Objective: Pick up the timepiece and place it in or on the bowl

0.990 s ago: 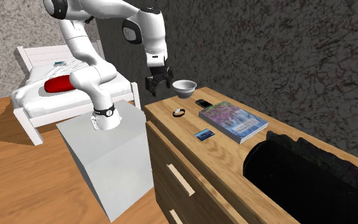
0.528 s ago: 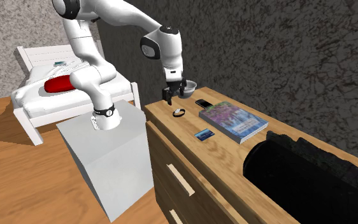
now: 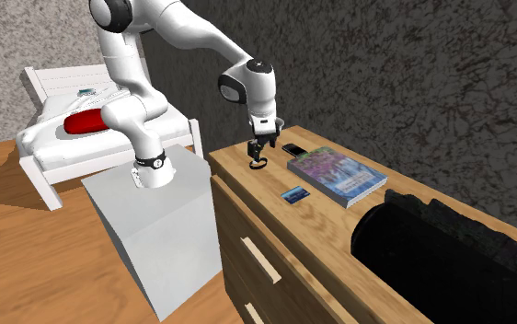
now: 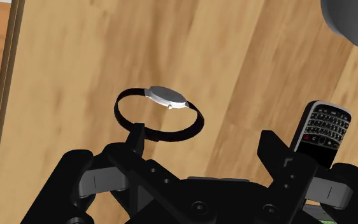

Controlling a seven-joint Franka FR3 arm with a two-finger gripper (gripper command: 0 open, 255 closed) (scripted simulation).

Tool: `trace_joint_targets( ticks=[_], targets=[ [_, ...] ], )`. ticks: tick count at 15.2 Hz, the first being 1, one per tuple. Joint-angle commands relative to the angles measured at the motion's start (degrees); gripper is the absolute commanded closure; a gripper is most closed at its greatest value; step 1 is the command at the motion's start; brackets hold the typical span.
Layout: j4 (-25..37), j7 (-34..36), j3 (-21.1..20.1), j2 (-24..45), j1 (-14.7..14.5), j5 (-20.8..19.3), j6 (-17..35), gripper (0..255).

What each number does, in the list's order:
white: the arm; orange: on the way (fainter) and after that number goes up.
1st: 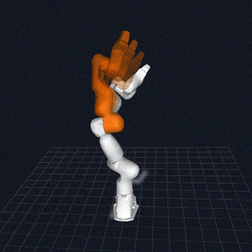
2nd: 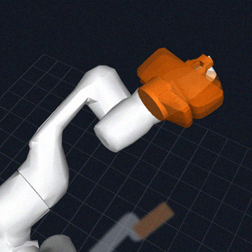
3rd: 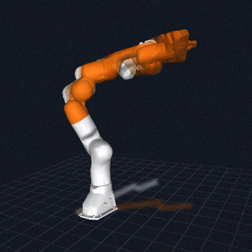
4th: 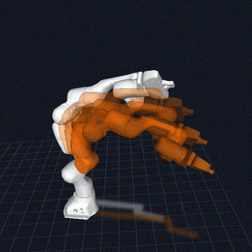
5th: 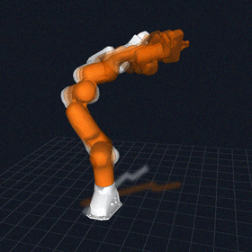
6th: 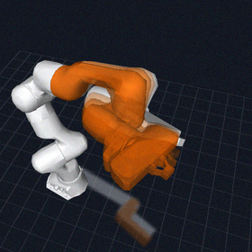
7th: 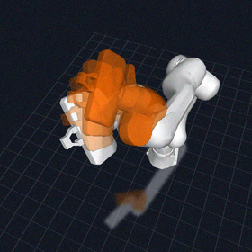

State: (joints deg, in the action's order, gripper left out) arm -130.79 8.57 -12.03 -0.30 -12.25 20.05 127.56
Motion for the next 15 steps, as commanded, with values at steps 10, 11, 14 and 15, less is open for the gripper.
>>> trace_joint_targets(
  ticks=[10,11,14,15],
  targets=[
    [-1.2,-0.2,-0.4,1.5,-0.4,0.4,2.8,0],
    [-1.2,-0.2,-0.4,1.5,-0.4,0.4,2.8,255],
    [-1.2,-0.2,-0.4,1.5,-0.4,0.5,2.8,255],
    [-1.2,-0.2,-0.4,1.5,-0.4,0.5,2.8,255]
  ],
)
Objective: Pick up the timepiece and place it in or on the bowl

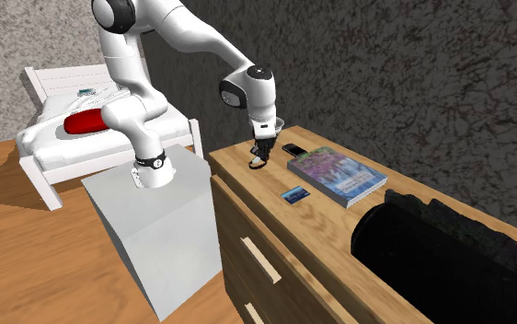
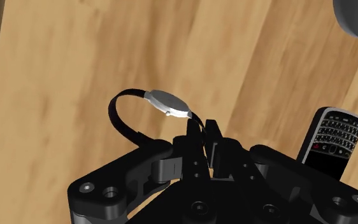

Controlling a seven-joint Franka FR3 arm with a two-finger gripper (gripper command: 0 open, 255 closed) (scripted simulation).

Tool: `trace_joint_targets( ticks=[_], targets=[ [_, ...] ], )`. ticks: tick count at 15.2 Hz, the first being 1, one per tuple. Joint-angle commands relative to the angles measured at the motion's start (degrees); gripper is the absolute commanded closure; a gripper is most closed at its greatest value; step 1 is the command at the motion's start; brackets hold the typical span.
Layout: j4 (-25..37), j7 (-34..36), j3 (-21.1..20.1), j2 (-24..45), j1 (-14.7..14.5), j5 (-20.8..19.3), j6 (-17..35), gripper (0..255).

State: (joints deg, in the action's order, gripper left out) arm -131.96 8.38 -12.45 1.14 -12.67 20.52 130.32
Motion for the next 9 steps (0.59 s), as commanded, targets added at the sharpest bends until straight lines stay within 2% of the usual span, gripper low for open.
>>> trace_joint_targets(
  ticks=[1,5,9],
  targets=[
    [0.0,0.0,0.0,0.0,0.0,0.0,0.0,255],
    [0.0,0.0,0.0,0.0,0.0,0.0,0.0,255],
    [1.1,0.8,0.1,-1.9,0.1,-0.4,-3.0,255]
  ],
)
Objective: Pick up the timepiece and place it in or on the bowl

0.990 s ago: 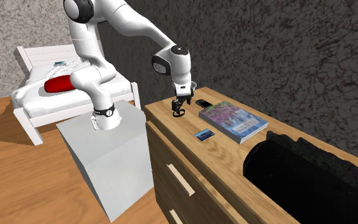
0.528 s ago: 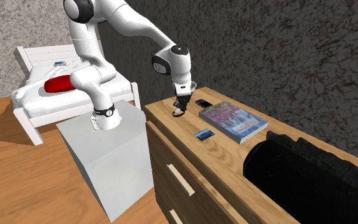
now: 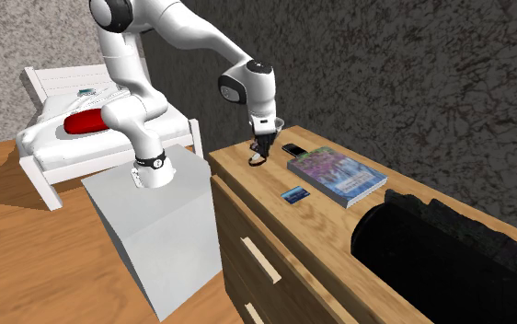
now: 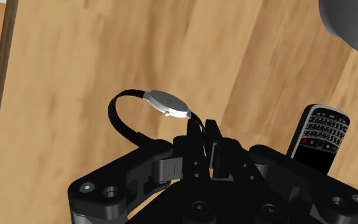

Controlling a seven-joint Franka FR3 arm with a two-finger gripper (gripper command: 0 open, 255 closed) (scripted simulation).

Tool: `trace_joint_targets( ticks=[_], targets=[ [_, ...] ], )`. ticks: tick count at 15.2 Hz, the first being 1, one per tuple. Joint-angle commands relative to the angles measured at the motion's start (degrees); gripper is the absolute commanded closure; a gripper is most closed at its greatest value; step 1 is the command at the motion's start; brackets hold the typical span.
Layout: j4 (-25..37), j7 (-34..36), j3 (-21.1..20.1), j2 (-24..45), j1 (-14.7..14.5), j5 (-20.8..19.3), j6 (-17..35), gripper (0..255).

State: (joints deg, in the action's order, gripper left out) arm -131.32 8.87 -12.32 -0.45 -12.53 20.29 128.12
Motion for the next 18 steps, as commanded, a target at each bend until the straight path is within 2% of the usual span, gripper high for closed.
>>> trace_joint_targets(
  ticks=[1,18],
  targets=[
    [0.8,0.5,0.0,-0.8,0.0,-0.2,-1.6,255],
    [8.0,3.6,0.7,-6.7,0.6,-1.5,-14.3,255]
  ],
)
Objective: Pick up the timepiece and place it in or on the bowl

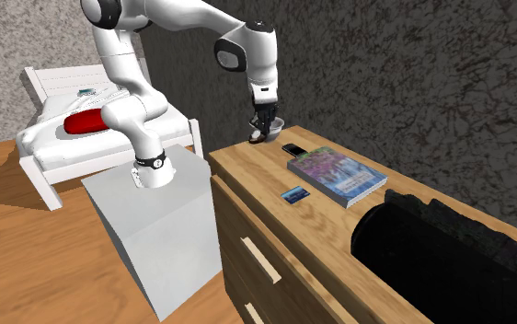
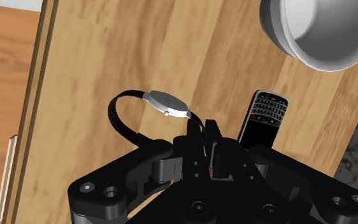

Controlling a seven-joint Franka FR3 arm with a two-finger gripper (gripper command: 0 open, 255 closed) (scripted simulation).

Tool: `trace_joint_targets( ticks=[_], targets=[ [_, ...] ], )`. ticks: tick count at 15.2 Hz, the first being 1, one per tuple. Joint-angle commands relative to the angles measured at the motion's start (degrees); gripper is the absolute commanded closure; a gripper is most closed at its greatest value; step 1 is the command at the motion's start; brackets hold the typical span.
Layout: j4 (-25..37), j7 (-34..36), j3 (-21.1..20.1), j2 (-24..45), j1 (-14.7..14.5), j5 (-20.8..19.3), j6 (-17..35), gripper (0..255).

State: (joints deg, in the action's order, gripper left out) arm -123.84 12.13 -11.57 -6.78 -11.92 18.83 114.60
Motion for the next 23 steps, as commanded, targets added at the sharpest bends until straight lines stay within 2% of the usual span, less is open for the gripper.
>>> trace_joint_targets(
  ticks=[1,9,16,23],
  targets=[
    [1.0,0.5,0.0,-0.6,0.0,-0.1,-1.5,255],
    [5.0,1.7,0.3,-1.8,0.2,-0.6,-6.7,255],
    [3.5,10.7,-5.3,-4.0,-4.2,1.3,-4.5,255],
    [5.0,20.4,-11.4,-3.2,-8.3,1.9,-2.2,255]
  ],
)
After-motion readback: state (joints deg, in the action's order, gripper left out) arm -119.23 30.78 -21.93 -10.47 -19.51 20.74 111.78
